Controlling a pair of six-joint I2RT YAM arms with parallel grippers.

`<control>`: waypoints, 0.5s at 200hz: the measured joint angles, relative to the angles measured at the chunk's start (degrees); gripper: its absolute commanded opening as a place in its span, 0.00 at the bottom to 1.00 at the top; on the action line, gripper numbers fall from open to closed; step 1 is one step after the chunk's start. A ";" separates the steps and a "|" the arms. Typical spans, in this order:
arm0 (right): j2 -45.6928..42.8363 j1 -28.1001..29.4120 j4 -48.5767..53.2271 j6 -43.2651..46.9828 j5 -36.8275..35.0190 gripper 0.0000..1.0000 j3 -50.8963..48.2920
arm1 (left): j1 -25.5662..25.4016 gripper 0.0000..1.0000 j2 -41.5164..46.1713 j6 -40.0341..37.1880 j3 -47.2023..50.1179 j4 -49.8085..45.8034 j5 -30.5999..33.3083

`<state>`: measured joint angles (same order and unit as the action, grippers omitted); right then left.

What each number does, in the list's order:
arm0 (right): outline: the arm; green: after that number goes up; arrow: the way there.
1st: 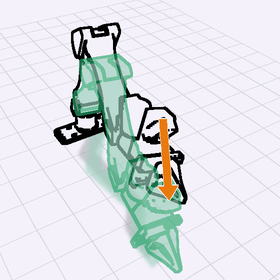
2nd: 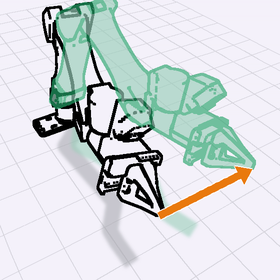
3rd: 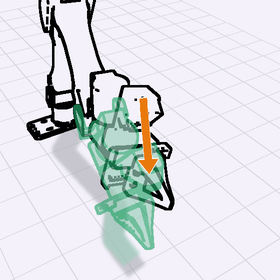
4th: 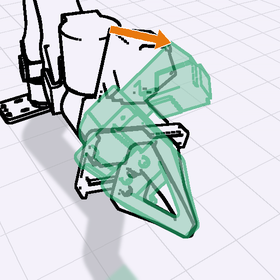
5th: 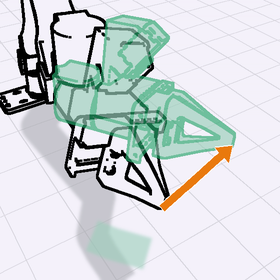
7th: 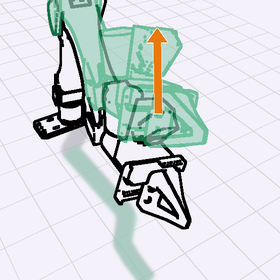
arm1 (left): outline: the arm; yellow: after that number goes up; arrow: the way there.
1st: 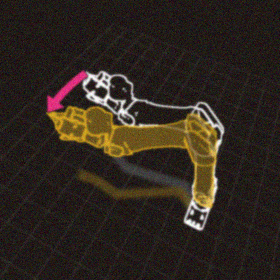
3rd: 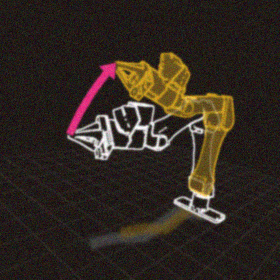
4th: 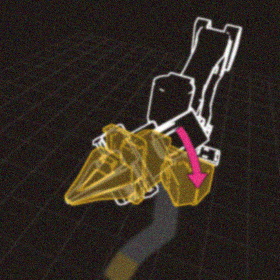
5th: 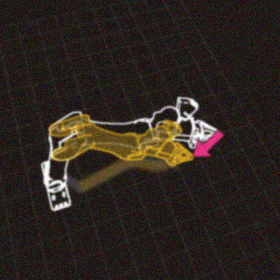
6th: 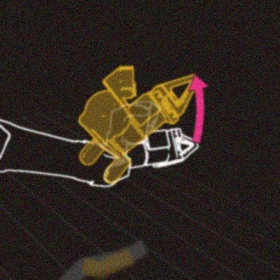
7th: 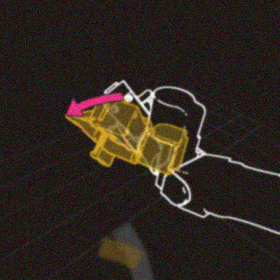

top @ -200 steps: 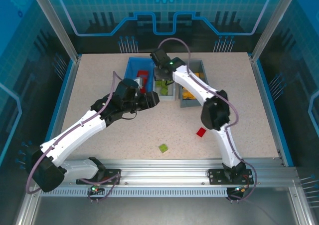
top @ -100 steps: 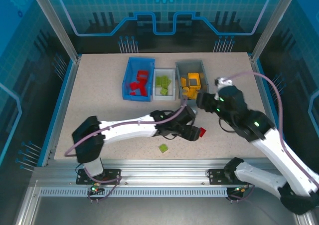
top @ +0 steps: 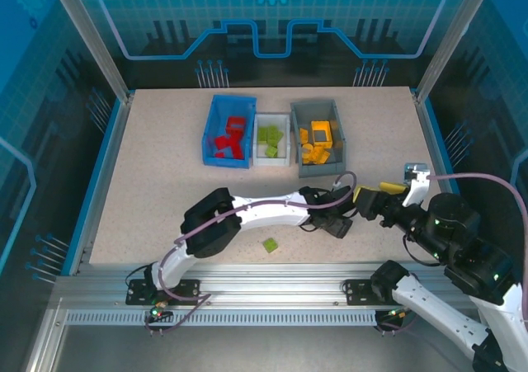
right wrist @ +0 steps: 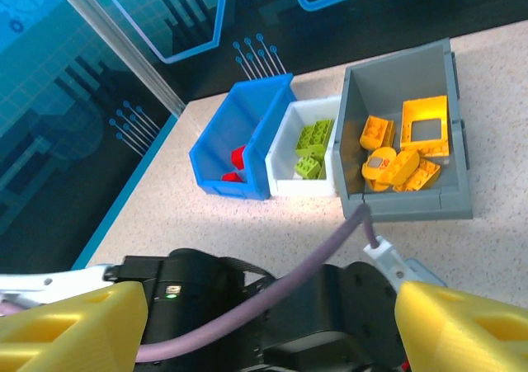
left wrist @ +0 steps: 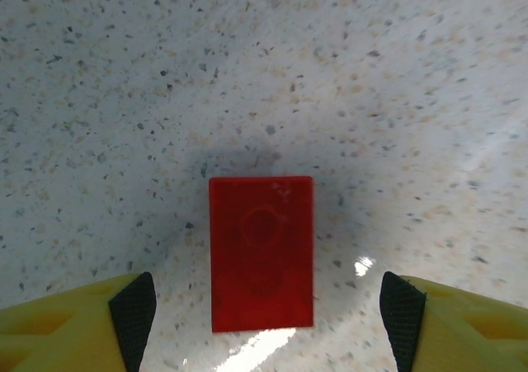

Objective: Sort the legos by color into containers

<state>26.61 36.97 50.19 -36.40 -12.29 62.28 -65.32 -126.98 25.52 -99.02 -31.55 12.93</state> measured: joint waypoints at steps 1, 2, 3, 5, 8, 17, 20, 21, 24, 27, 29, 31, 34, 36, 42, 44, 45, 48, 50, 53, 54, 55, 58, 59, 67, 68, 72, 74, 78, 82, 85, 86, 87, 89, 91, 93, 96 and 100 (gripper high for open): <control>0.00 0.00 0.00 -0.07 0.04 0.80 -0.02 | 0.00 0.76 -0.11 -0.04 -0.07 0.00 0.02; 0.00 0.00 0.00 -0.09 0.09 0.80 -0.07 | 0.00 0.76 -0.35 -0.04 -0.17 -0.11 0.04; 0.00 0.00 0.00 -0.09 0.20 0.80 -0.13 | 0.00 0.76 -0.44 -0.07 -0.24 -0.20 0.09; 0.00 0.00 0.00 -0.09 0.28 0.79 -0.20 | 0.00 0.76 -0.66 -0.13 -0.46 -0.28 0.20; 0.00 0.00 -0.02 -0.22 0.44 0.79 -0.37 | 0.00 0.75 -1.01 -0.24 -0.72 -0.44 0.28; 0.00 0.02 0.00 -0.55 0.85 0.79 -0.94 | 0.00 0.73 -2.21 -0.48 -1.70 -0.94 0.42; 0.00 0.00 0.00 -0.57 0.92 0.79 -1.16 | 0.00 0.72 -2.51 -0.61 -2.03 -1.07 0.42; 0.00 0.00 0.00 -0.61 0.94 0.79 -1.20 | 0.02 0.72 -2.69 -0.63 -2.16 -1.11 0.42; 0.00 0.00 0.04 -0.76 0.98 0.79 -1.38 | 0.02 0.71 -3.06 -0.61 -2.40 -1.14 0.42; 0.00 0.02 0.07 -0.76 1.03 0.79 -1.53 | 0.00 0.70 -3.34 -0.79 -2.67 -1.20 0.42; 0.00 0.02 0.09 -0.92 1.07 0.79 -1.64 | 0.00 0.69 -3.50 -0.90 -2.78 -1.22 0.42; 0.00 0.00 0.13 -0.94 1.07 0.79 -1.66 | 0.00 0.68 -3.74 -0.87 -2.86 -1.18 0.39; 0.02 0.00 0.24 -0.96 1.11 0.79 -1.79 | 0.00 0.67 -3.96 -1.11 -2.97 -1.18 0.42; 0.00 0.00 0.24 -1.05 1.18 0.79 -1.88 | 0.00 0.66 -4.11 -1.25 -3.06 -1.20 0.42; 0.00 0.00 0.37 -1.16 1.25 0.79 -1.97 | 0.00 0.63 -4.39 -1.53 -3.26 -1.31 0.83; 0.00 0.00 0.42 -1.16 1.25 0.79 -1.97 | 0.00 0.61 -4.46 -1.42 -3.28 -1.33 0.87; 0.00 0.00 0.44 -1.16 1.27 0.79 -1.97 | 0.00 0.61 -4.46 -1.64 -3.30 -1.40 0.96; 0.00 0.00 0.44 -1.16 1.29 0.79 -1.97 | 0.02 0.60 -4.46 -1.81 -3.37 -1.55 1.01; 0.00 0.00 0.44 -1.18 1.29 0.79 -1.97 | 0.02 0.59 -4.46 -1.62 -3.43 -1.62 1.03; 0.00 0.00 0.44 -1.18 1.29 0.79 -1.97 | 0.02 0.57 -4.46 -1.92 -3.56 -1.64 1.01; 0.00 0.00 0.44 -1.18 1.27 0.79 -1.97 | 0.02 0.56 -4.46 -2.01 -3.58 -1.64 1.01; 0.00 0.00 0.44 -1.20 1.27 0.79 -1.97 | 0.02 0.56 -4.46 -1.95 -3.65 -1.64 1.01; 0.00 0.00 0.44 -1.20 1.27 0.79 -1.97 | 0.02 0.54 -4.48 -1.77 -3.74 -1.55 1.01; 0.00 0.00 0.44 -1.20 1.27 0.79 -1.97 | 0.02 0.54 -4.50 -2.03 -3.80 -1.53 1.03; 0.00 0.00 0.44 -1.33 1.27 0.79 -1.99 | 0.02 0.49 -4.57 -2.25 -4.02 -1.51 1.01; 0.00 0.00 0.44 -1.33 1.27 0.79 -1.97 | 0.02 0.48 -4.57 -2.23 -4.04 -1.49 1.03; 0.00 0.00 0.44 -1.38 1.27 0.79 -1.99 | 0.02 0.45 -4.57 -2.08 -4.09 -1.40 1.03; 0.00 0.00 0.44 -1.38 1.27 0.79 -2.01 | 0.02 0.44 -4.59 -2.36 -4.13 -1.42 1.03; -0.04 0.00 0.44 -1.42 1.27 0.79 -2.05 | 0.02 0.41 -4.61 -2.10 -4.22 -1.40 1.05; -0.09 0.00 0.44 -1.55 1.27 0.78 -2.16 | 0.02 0.39 -4.68 -2.49 -4.37 -1.44 1.05; -0.13 0.00 0.42 -1.55 1.29 0.78 -2.25 | 0.02 0.38 -4.68 -2.19 -4.39 -1.38 1.07; -0.13 0.00 0.42 -1.57 1.27 0.78 -2.27 | 0.02 0.38 -4.70 -2.49 -4.42 -1.36 1.07; -0.15 0.00 0.44 -1.57 1.27 0.78 -2.32 | 0.02 0.38 -4.72 -2.67 -4.44 -1.36 1.09; -0.17 0.00 0.44 -1.60 1.29 0.78 -2.36 | 0.02 0.38 -4.72 -2.58 -4.46 -1.33 1.16; -0.22 0.00 0.46 -1.60 1.29 0.78 -2.45 | 0.02 0.38 -4.72 -2.45 -4.46 -1.29 1.27; -0.22 0.00 0.46 -1.60 1.29 0.78 -2.49 | 0.02 0.37 -4.72 -2.67 -4.46 -1.29 1.27; -0.26 0.00 0.48 -1.62 1.29 0.78 -2.56 | 0.02 0.37 -4.72 -2.75 -4.46 -1.27 1.33; -0.28 0.00 0.48 -1.62 1.29 0.78 -2.64 | 0.02 0.37 -4.72 -2.84 -4.46 -1.20 1.46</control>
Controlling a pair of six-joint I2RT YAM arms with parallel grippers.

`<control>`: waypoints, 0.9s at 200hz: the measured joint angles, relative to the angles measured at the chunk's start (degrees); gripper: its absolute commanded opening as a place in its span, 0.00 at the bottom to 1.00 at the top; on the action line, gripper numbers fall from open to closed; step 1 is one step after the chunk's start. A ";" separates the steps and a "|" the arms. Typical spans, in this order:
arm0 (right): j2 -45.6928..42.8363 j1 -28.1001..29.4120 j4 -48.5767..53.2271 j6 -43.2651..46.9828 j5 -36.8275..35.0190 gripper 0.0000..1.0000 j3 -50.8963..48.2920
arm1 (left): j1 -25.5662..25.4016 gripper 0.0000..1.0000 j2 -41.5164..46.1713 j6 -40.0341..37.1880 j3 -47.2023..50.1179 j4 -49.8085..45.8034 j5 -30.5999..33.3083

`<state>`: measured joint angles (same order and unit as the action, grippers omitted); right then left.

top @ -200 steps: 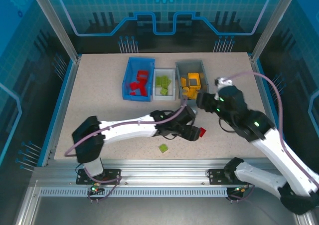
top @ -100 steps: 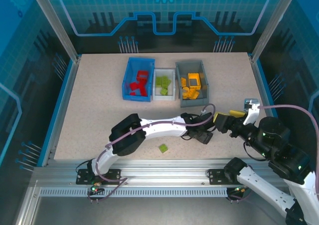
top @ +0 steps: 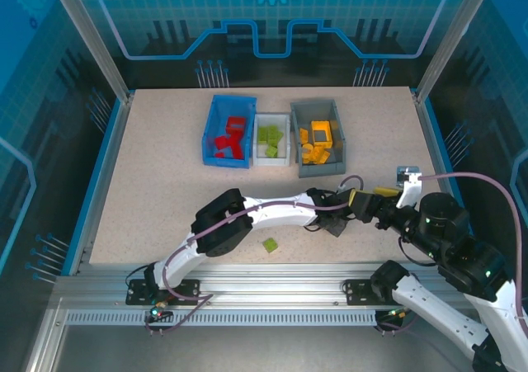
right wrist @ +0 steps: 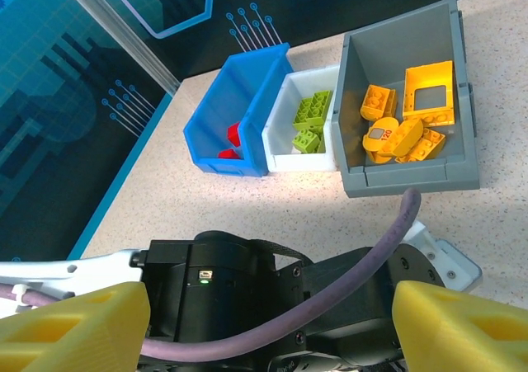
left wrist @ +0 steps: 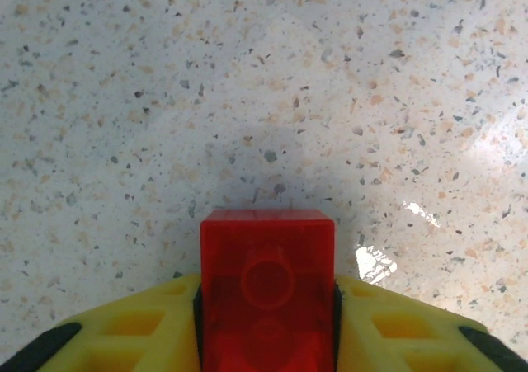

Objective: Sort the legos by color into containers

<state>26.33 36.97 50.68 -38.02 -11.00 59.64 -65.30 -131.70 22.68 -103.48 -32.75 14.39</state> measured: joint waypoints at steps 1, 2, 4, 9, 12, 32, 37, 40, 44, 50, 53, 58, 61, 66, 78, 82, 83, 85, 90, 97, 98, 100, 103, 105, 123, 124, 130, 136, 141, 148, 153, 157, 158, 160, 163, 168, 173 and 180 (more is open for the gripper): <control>0.00 0.00 0.04 0.00 0.00 0.78 -0.02 | 0.00 0.37 0.00 0.02 0.00 0.00 0.02; 0.00 0.00 0.07 0.00 0.00 0.78 -0.02 | 0.00 0.37 0.00 0.04 0.00 0.02 0.02; 0.00 0.00 0.09 0.02 0.00 0.78 -0.04 | 0.00 0.37 0.00 0.04 0.02 0.04 0.17; 0.00 0.00 0.15 0.02 0.13 0.78 -0.09 | 0.00 0.37 0.00 0.04 0.02 0.04 0.42; 0.00 0.00 0.22 0.02 0.15 0.78 -0.09 | 0.00 0.36 0.04 0.07 0.09 0.07 0.57; 0.00 0.00 0.39 0.11 0.55 0.78 -0.09 | 0.39 0.36 1.75 0.76 2.64 0.92 1.14; 0.02 0.00 0.37 0.20 0.72 0.78 -0.09 | 0.63 0.36 2.75 1.05 4.07 1.01 1.25; 0.04 0.00 0.37 0.35 0.85 0.78 -0.09 | 0.79 0.36 3.52 1.36 5.11 1.18 1.27; 0.09 0.00 0.33 0.50 1.09 0.78 -0.09 | 1.20 0.36 5.03 1.55 6.80 1.33 1.27; 0.15 0.02 0.31 0.76 1.42 0.78 -0.09 | 1.88 0.36 7.32 2.10 9.29 1.42 1.27; 0.31 0.00 0.26 1.01 1.73 0.77 -0.09 | 2.29 0.36 8.63 2.51 10.58 1.49 1.25; 0.55 0.02 0.07 1.36 2.34 0.77 -0.11 | 3.26 0.36 11.13 3.02 12.70 1.31 1.25; 0.76 0.00 -0.09 1.60 2.64 0.76 -0.13 | 3.80 0.37 12.46 3.21 13.90 1.36 1.22; 1.38 0.00 -0.61 2.14 3.48 0.75 -0.22 | 5.03 0.37 15.23 3.82 15.80 1.33 1.18; 3.80 0.09 -2.40 3.30 5.70 0.73 -0.50 | 8.92 0.37 22.12 4.87 19.71 1.07 1.01; 4.76 0.15 -3.10 3.43 6.32 0.73 -0.66 | 10.40 0.37 24.46 5.18 20.76 1.03 0.85; 4.96 0.17 -3.30 3.52 6.47 0.73 -0.70 | 10.67 0.37 24.83 5.27 20.92 0.98 0.83; 5.73 0.35 -3.85 3.82 6.97 0.73 -0.83 | 11.61 0.37 26.05 5.49 21.38 0.90 0.83; 7.39 0.83 -5.27 4.17 7.45 0.73 -1.20 | 13.64 0.37 28.72 5.66 22.34 0.87 0.81; 9.75 2.16 -7.10 4.74 7.80 0.74 -1.77 | 16.87 0.37 32.41 5.90 23.47 0.81 0.76; 10.40 2.62 -7.50 4.90 7.87 0.74 -1.92 | 17.22 0.37 32.79 5.88 23.58 0.79 0.79; 10.99 3.06 -7.96 5.05 7.69 0.74 -2.05 | 18.27 0.37 33.73 5.88 23.87 0.83 0.76; 12.04 4.00 -8.83 5.29 7.67 0.74 -2.32 | 19.63 0.37 34.99 5.88 24.22 0.81 0.76; 13.05 4.87 -9.51 5.62 7.63 0.74 -2.49 | 20.63 0.37 35.91 5.88 24.44 0.68 0.79; 20.85 12.11 -14.27 7.89 6.03 0.74 -2.73 | 29.18 0.37 40.89 5.62 25.64 -0.20 -0.22; 21.53 12.74 -14.78 8.13 5.88 0.74 -2.64 | 29.49 0.37 40.98 5.60 25.66 -0.28 -0.24; 24.35 14.78 -16.33 8.87 5.40 0.74 -2.34 | 32.39 0.37 41.48 5.38 25.66 -0.72 -0.81; 27.45 16.65 -17.79 9.68 4.94 0.74 -1.84 | 35.12 0.38 41.53 5.07 25.66 -0.96 -1.33; 30.21 17.99 -19.26 10.32 4.52 0.73 -1.38 | 37.24 0.38 41.27 4.57 25.66 -1.16 -1.66; 33.53 19.32 -21.27 10.97 3.91 0.74 -0.76 | 39.76 0.37 40.57 4.09 25.64 -1.53 -2.23; 35.47 19.91 -22.77 11.26 3.72 0.74 -0.59 | 41.48 0.37 39.74 3.67 25.62 -1.73 -2.47; 36.83 20.31 -23.98 11.50 3.48 0.74 -0.48 | 42.75 0.37 38.99 3.23 25.51 -1.99 -2.75; 37.40 20.46 -24.46 11.54 3.45 0.74 -0.48 | 42.97 0.37 38.80 3.19 25.46 -2.01 -2.78; 37.90 20.55 -24.90 11.58 3.45 0.74 -0.48 | 43.58 0.37 38.27 2.95 25.35 -2.16 -2.89; 38.75 20.70 -25.77 11.63 3.39 0.74 -0.48 | 44.26 0.37 37.62 2.71 25.16 -2.47 -3.06; 40.15 20.81 -27.08 11.76 3.26 0.74 -0.48 | 45.40 0.37 36.11 2.29 24.61 -2.93 -3.30; 41.22 20.81 -28.11 11.80 3.06 0.74 -0.48 | 46.29 0.37 34.51 1.90 24.00 -3.21 -3.34; 42.66 20.74 -29.68 11.85 2.78 0.74 -0.48 | 47.21 0.38 32.13 1.20 22.99 -3.52 -3.50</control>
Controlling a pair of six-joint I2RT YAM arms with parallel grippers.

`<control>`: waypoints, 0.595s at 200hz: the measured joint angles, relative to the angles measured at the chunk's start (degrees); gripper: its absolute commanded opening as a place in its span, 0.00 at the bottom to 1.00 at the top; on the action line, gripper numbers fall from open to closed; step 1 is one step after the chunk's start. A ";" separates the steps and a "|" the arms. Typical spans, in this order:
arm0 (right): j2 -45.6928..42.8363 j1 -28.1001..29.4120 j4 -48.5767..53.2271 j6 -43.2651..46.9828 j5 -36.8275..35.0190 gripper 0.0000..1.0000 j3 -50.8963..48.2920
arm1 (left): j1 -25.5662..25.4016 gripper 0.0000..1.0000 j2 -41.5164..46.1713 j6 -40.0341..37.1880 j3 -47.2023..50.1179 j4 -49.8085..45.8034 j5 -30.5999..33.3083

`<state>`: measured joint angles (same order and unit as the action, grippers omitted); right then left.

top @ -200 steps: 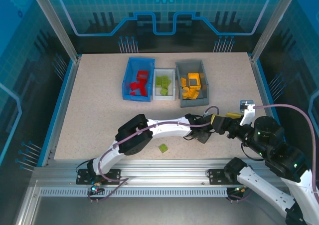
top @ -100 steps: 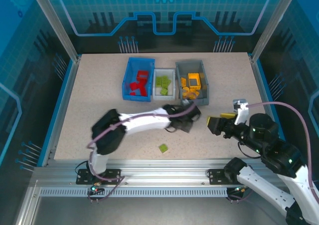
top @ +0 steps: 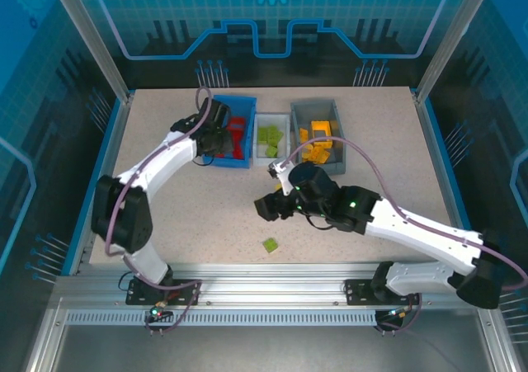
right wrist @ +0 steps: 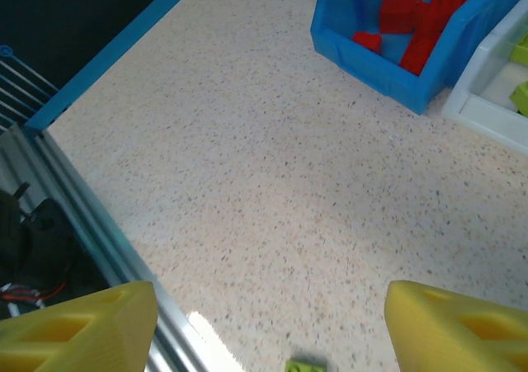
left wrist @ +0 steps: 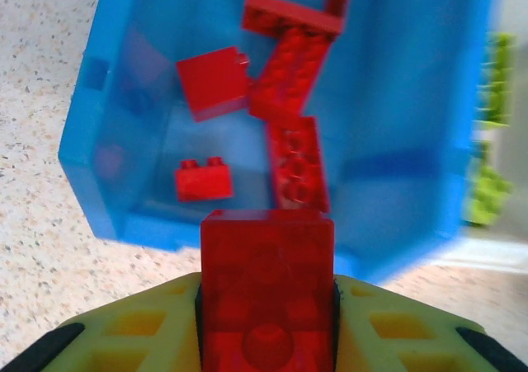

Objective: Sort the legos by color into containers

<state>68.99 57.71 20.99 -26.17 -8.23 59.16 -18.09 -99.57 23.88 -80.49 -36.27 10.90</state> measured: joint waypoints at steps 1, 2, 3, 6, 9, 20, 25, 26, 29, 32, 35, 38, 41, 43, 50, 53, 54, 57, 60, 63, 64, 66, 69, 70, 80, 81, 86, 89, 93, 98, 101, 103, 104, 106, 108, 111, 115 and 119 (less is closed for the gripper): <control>0.11 -0.02 -0.15 0.00 -0.07 0.74 0.02 | 0.07 0.38 -0.20 -0.04 -0.11 -0.02 -0.02; 0.24 -0.02 -0.24 0.00 -0.11 0.74 0.07 | 0.20 0.38 -0.59 -0.09 -0.33 -0.13 -0.02; 0.35 -0.02 -0.37 0.00 -0.13 0.74 0.09 | 0.24 0.38 -0.81 -0.11 -0.46 -0.15 -0.04; 1.03 -0.09 -1.07 0.04 -0.33 0.74 0.11 | 0.52 0.38 -2.03 -0.39 -0.96 -0.17 -0.04; 1.49 -0.11 -1.60 0.04 -0.33 0.74 0.20 | 0.70 0.38 -2.86 -0.46 -1.42 -0.33 -0.04; 3.41 -0.20 -3.41 0.13 -0.35 0.74 0.48 | 1.14 0.38 -6.43 -0.98 -3.58 -0.96 0.00; 4.26 -0.28 -4.31 0.11 -0.33 0.74 0.55 | 1.18 0.39 -7.74 -1.22 -4.46 -1.18 0.04; 4.39 -0.28 -4.44 0.11 -0.33 0.74 0.55 | 1.22 0.39 -8.15 -1.33 -4.70 -1.25 0.02; 4.79 -0.39 -4.87 0.11 -0.33 0.74 0.55 | 1.29 0.39 -8.83 -1.38 -5.31 -1.46 0.02; 5.22 -0.39 -5.22 0.09 -0.33 0.74 0.55 | 1.29 0.39 -9.62 -1.51 -5.84 -1.53 0.04; 5.55 -0.48 -5.55 0.09 -0.33 0.74 0.55 | 1.29 0.39 -10.32 -1.55 -6.43 -1.64 0.04; 5.90 -0.57 -5.79 0.07 -0.28 0.74 0.55 | 1.33 0.39 -11.04 -1.60 -6.97 -1.64 0.09; 6.21 -0.70 -6.03 -0.04 -0.28 0.74 0.55 | 1.33 0.39 -11.69 -1.62 -7.48 -1.70 0.20; 6.32 -0.74 -6.12 -0.13 -0.26 0.74 0.55 | 1.33 0.39 -12.13 -1.60 -7.87 -1.81 0.24; 6.75 -0.87 -6.49 -0.37 -0.26 0.74 0.55 | 1.33 0.40 -13.29 -1.62 -8.98 -2.12 0.46; 6.86 -0.96 -6.62 -0.37 -0.26 0.74 0.55 | 1.33 0.40 -13.81 -1.62 -9.38 -2.19 0.55; 6.88 -1.01 -6.64 -0.42 -0.24 0.74 0.55 | 1.33 0.40 -14.01 -1.62 -9.55 -2.25 0.66; 6.93 -1.07 -6.82 -0.59 -0.13 0.74 0.55 | 1.33 0.40 -14.32 -1.60 -9.92 -2.34 0.76; 6.97 -1.14 -6.95 -0.59 -0.11 0.74 0.55 | 1.33 0.41 -14.73 -1.62 -10.21 -2.45 0.94; 6.97 -1.16 -7.10 -0.79 -0.11 0.74 0.55 | 1.33 0.41 -14.99 -1.60 -10.58 -2.56 1.07; 6.97 -1.16 -7.17 -0.81 -0.13 0.74 0.55 | 1.33 0.41 -15.06 -1.60 -10.62 -2.56 1.09; 6.97 -1.16 -7.23 -0.79 -0.11 0.74 0.55 | 1.33 0.42 -15.32 -1.62 -10.80 -2.58 1.20; 6.97 -1.22 -7.39 -0.92 -0.11 0.74 0.55 | 1.33 0.42 -15.54 -1.60 -11.06 -2.71 1.36; 6.97 -1.27 -7.50 -1.01 -0.09 0.74 0.55 | 1.33 0.42 -15.61 -1.60 -11.13 -2.73 1.36; 6.97 -1.29 -8.04 -1.25 -0.07 0.75 0.52 | 1.33 0.45 -16.35 -1.60 -11.91 -3.13 1.64; 6.97 -1.29 -8.11 -1.27 -0.07 0.75 0.50 | 1.33 0.46 -16.39 -1.57 -11.98 -3.17 1.66; 6.97 -1.33 -8.39 -1.44 0.04 0.75 0.42 | 1.33 0.48 -16.72 -1.62 -12.37 -3.48 1.79; 6.97 -1.42 -8.59 -1.57 0.13 0.75 0.33 | 1.33 0.50 -16.85 -1.51 -12.57 -3.58 1.86; 6.95 -1.44 -8.81 -1.73 0.15 0.75 0.17 | 1.33 0.51 -17.14 -1.70 -12.81 -3.82 1.95; 6.95 -1.53 -9.07 -1.90 0.26 0.75 -0.02 | 1.33 0.53 -17.38 -1.49 -13.05 -4.02 2.05; 6.95 -1.55 -9.14 -2.01 0.26 0.75 -0.20 | 1.33 0.54 -17.46 -1.66 -13.11 -4.07 2.16; 6.95 -1.60 -9.20 -2.14 0.28 0.75 -0.31 | 1.33 0.55 -17.53 -1.40 -13.11 -4.09 2.23; 6.95 -1.60 -9.20 -2.14 0.31 0.75 -0.35 | 1.33 0.55 -17.55 -1.38 -13.11 -4.11 2.25; 6.95 -1.66 -9.16 -2.14 0.33 0.75 -0.48 | 1.33 0.55 -17.59 -1.57 -13.14 -4.17 2.27; 6.95 -1.70 -9.18 -2.29 0.31 0.76 -0.63 | 1.33 0.56 -17.62 -1.51 -13.14 -4.22 2.32; 6.95 -1.79 -9.18 -2.32 0.35 0.76 -0.81 | 1.33 0.56 -17.64 -1.40 -13.14 -4.35 2.36; 6.95 -1.84 -9.20 -2.45 0.37 0.76 -1.07 | 1.33 0.57 -17.66 -1.49 -13.14 -4.63 2.40; 6.95 -1.90 -9.09 -2.54 0.39 0.76 -1.33 | 1.33 0.57 -17.66 -1.42 -13.14 -4.85 2.38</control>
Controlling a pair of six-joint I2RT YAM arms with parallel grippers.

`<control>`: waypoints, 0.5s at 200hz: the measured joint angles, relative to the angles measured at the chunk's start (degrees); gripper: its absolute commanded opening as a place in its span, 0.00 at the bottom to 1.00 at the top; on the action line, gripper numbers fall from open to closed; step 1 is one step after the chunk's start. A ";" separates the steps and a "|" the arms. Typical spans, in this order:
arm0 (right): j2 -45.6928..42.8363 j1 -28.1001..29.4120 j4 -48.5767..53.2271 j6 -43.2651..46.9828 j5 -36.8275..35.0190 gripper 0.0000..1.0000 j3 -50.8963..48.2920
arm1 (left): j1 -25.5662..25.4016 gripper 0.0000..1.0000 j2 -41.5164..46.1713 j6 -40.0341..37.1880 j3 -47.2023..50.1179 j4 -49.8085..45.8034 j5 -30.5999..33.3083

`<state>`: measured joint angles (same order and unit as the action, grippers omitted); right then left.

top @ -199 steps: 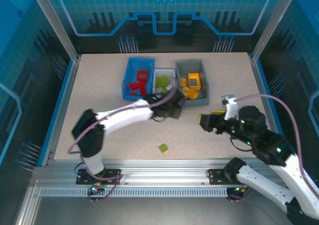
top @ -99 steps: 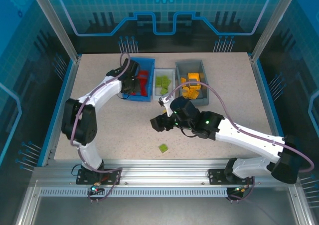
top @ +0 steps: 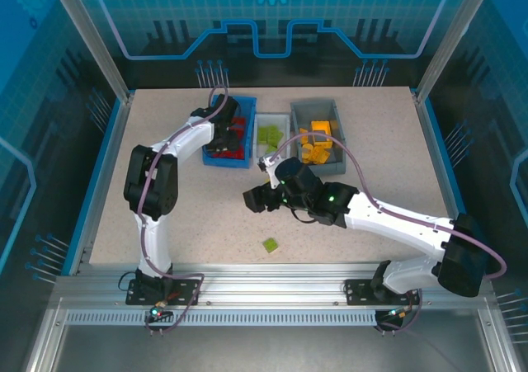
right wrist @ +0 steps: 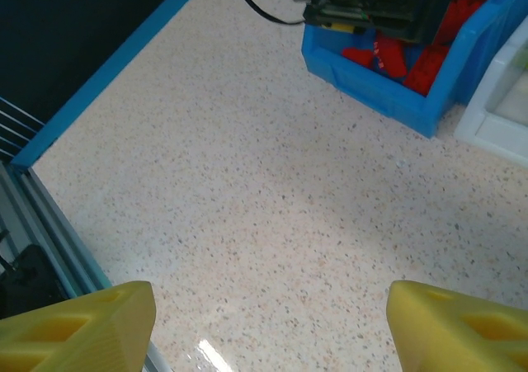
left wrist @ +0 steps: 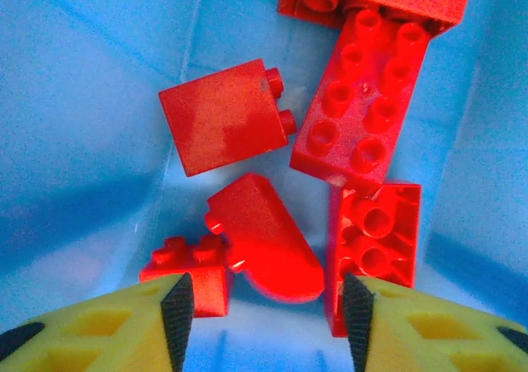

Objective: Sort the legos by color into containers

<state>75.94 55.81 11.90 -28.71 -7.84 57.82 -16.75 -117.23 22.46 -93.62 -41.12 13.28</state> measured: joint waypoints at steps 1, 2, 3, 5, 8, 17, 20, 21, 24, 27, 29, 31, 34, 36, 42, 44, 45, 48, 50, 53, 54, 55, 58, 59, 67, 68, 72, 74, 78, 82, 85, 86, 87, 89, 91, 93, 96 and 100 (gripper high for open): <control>0.00 0.00 0.00 -0.02 -0.02 0.76 -0.04 | 0.00 0.57 0.00 -0.02 0.00 -0.02 0.00; 0.00 0.00 0.00 -0.04 -0.02 0.76 -0.09 | 0.00 0.57 0.00 -0.02 0.00 -0.04 0.00; 0.00 -0.02 0.00 -0.09 -0.04 0.76 -0.20 | 0.00 0.57 0.00 0.02 0.00 -0.11 0.00; 0.00 -0.04 0.00 -0.15 -0.04 0.76 -0.31 | 0.00 0.57 0.00 0.04 0.00 -0.20 0.02; 0.00 -0.13 0.00 -0.24 -0.02 0.76 -0.50 | 0.00 0.57 0.02 0.04 0.00 -0.31 0.00; 0.00 -0.22 0.11 -0.39 -0.02 0.76 -0.98 | -0.02 0.57 0.07 0.04 0.00 -0.59 0.00; 0.00 -0.26 0.17 -0.42 -0.02 0.76 -1.09 | -0.02 0.57 0.09 0.04 0.00 -0.66 0.00; 0.00 -0.26 0.22 -0.42 -0.04 0.76 -1.14 | -0.02 0.57 0.11 0.04 0.00 -0.68 -0.02; 0.00 -0.26 0.24 -0.42 -0.07 0.76 -1.22 | -0.02 0.57 0.17 0.04 0.00 -0.72 0.00; 0.00 -0.28 0.42 -0.44 -0.09 0.75 -1.29 | -0.02 0.57 0.22 0.04 0.00 -0.83 -0.02; 0.00 -0.31 0.52 -0.44 -0.13 0.75 -1.31 | -0.04 0.57 0.33 0.04 0.00 -0.83 -0.02; 0.00 -0.35 0.61 -0.44 -0.15 0.75 -1.33 | -0.09 0.57 0.39 0.04 0.02 -0.85 0.00; 0.00 -0.35 0.68 -0.44 -0.13 0.75 -1.40 | -0.11 0.57 0.57 0.07 0.02 -0.98 -0.02; 0.00 -0.37 0.72 -0.42 -0.22 0.74 -1.44 | -0.17 0.57 0.76 0.07 0.02 -1.03 -0.02; 0.00 -0.37 0.96 -0.42 -0.35 0.74 -1.55 | -0.24 0.57 1.36 0.09 0.02 -1.27 -0.04; 0.00 -0.37 1.05 -0.44 -0.39 0.74 -1.57 | -0.24 0.57 1.57 0.11 0.07 -1.29 -0.02; 0.00 -0.37 1.16 -0.44 -0.48 0.74 -1.60 | -0.24 0.57 1.64 0.11 0.09 -1.31 -0.04; 0.00 -0.37 1.44 -0.42 -0.57 0.74 -1.60 | -0.31 0.57 2.23 0.11 0.09 -1.49 -0.04; 0.00 -0.37 1.60 -0.42 -0.66 0.74 -1.60 | -0.35 0.57 2.64 0.15 0.11 -1.53 -0.04; 0.00 -0.37 1.92 -0.42 -0.79 0.74 -1.60 | -0.35 0.57 3.15 0.20 0.17 -1.57 -0.07; 0.02 -0.35 2.16 -0.39 -0.87 0.74 -1.60 | -0.37 0.57 3.34 0.22 0.22 -1.62 -0.07; 0.04 -0.35 2.25 -0.39 -0.90 0.74 -1.60 | -0.44 0.57 3.76 0.33 0.31 -1.62 -0.11; 0.11 -0.33 2.64 -0.39 -1.09 0.74 -1.60 | -0.52 0.57 4.46 0.50 0.50 -1.57 -0.13; 0.11 -0.31 2.67 -0.39 -1.18 0.74 -1.60 | -0.52 0.57 4.68 0.52 0.57 -1.57 -0.15; 0.55 -0.20 3.85 -0.39 -1.73 0.74 -1.53 | -0.83 0.57 7.41 1.05 1.40 -1.66 -0.33; 0.63 -0.15 4.09 -0.39 -1.79 0.74 -1.53 | -0.90 0.57 7.91 1.16 1.55 -1.73 -0.42; 1.14 0.04 4.94 -0.39 -2.32 0.74 -1.36 | -1.11 0.57 9.75 1.36 2.27 -1.64 -0.61; 1.33 0.09 5.29 -0.39 -2.38 0.74 -1.31 | -1.20 0.57 10.47 1.46 2.54 -1.66 -0.70; 2.10 0.37 6.19 -0.39 -2.62 0.74 -1.11 | -1.53 0.58 12.66 1.64 3.52 -1.44 -0.98; 3.19 0.79 7.28 -0.39 -3.06 0.75 -0.79 | -1.88 0.58 14.75 1.88 4.37 -1.49 -1.25; 3.93 1.05 8.11 -0.37 -3.52 0.75 -0.48 | -2.16 0.58 16.39 2.10 5.25 -1.16 -1.46; 4.15 1.14 8.26 -0.39 -3.61 0.75 -0.42 | -2.27 0.58 17.22 2.19 5.68 -1.07 -1.57; 4.37 1.25 8.44 -0.39 -3.63 0.75 -0.37 | -2.34 0.58 17.66 2.25 5.88 -1.09 -1.62; 5.14 1.62 8.92 -0.39 -3.76 0.75 -0.17 | -2.67 0.58 19.17 2.54 6.56 -1.03 -1.90; 5.57 1.81 9.31 -0.37 -3.89 0.75 -0.04 | -2.93 0.58 20.44 2.80 7.28 -0.85 -2.16; 6.27 2.10 9.77 -0.39 -4.15 0.76 0.11 | -3.06 0.58 21.35 2.91 7.78 -0.72 -2.25; 7.32 2.71 10.49 -0.37 -4.28 0.76 0.39 | -3.54 0.59 23.47 3.17 8.87 -0.57 -2.78; 8.46 3.26 11.39 -0.39 -4.74 0.76 0.68 | -4.11 0.59 26.32 3.67 10.56 -0.24 -3.19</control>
<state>84.40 59.07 23.29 -29.10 -12.58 58.50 -20.86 -90.91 26.13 -83.07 -41.36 10.09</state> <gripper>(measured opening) 0.752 0.582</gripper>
